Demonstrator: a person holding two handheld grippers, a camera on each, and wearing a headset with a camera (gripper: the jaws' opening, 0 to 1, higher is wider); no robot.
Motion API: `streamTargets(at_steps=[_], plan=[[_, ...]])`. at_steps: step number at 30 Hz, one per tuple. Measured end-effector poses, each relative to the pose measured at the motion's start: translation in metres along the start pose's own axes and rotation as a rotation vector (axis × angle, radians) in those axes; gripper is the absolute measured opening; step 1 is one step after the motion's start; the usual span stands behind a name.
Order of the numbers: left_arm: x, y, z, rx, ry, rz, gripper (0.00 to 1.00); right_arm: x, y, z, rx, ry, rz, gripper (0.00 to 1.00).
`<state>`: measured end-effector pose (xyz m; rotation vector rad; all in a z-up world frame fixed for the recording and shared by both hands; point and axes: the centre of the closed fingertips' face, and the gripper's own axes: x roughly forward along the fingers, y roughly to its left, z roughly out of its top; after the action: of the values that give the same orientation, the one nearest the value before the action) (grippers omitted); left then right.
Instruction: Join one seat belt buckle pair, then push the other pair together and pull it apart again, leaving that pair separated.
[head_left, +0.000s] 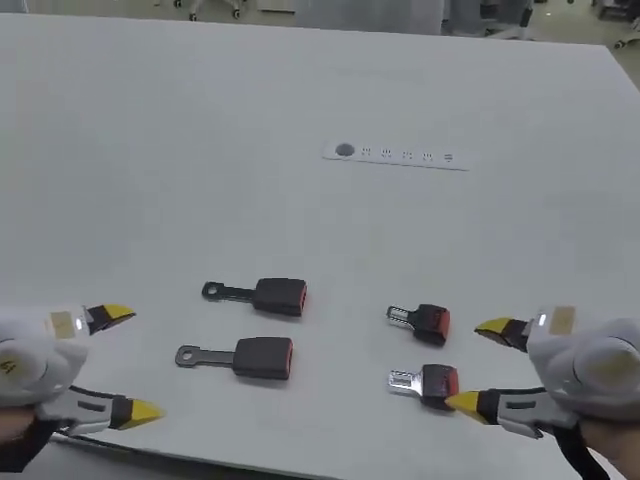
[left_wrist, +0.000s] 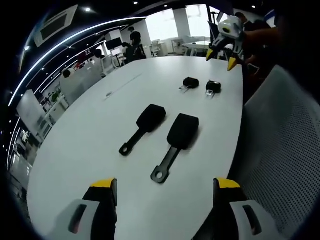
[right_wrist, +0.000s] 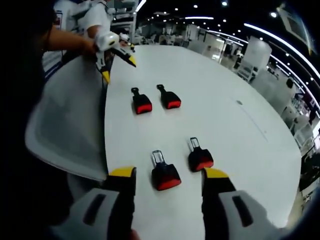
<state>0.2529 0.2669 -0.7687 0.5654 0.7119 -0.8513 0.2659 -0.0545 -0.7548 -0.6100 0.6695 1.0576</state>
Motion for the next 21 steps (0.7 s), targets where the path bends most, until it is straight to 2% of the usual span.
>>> streamTargets(at_steps=[4,6,8,11,14,19,21], plan=[[0.017,-0.012,0.017,0.073,0.026,-0.072,0.76,0.007,0.006,0.001,0.002,-0.002,0.039,0.46],[0.026,-0.016,0.025,0.080,0.020,-0.093,0.76,0.012,0.008,0.001,-0.019,0.000,0.046,0.47],[0.033,-0.018,0.031,0.082,0.020,-0.115,0.75,0.017,0.014,-0.002,-0.039,0.022,0.081,0.47],[0.043,-0.023,0.042,0.102,0.011,-0.144,0.71,0.022,0.015,-0.002,-0.062,0.027,0.092,0.45],[0.056,-0.023,0.045,0.104,0.010,-0.163,0.68,0.028,0.014,-0.005,-0.074,0.037,0.103,0.43],[0.074,-0.033,0.050,0.096,0.020,-0.221,0.59,0.036,0.014,-0.013,-0.084,0.058,0.113,0.42],[0.082,-0.039,0.049,0.107,0.043,-0.252,0.55,0.039,0.015,-0.018,-0.088,0.069,0.121,0.41]])
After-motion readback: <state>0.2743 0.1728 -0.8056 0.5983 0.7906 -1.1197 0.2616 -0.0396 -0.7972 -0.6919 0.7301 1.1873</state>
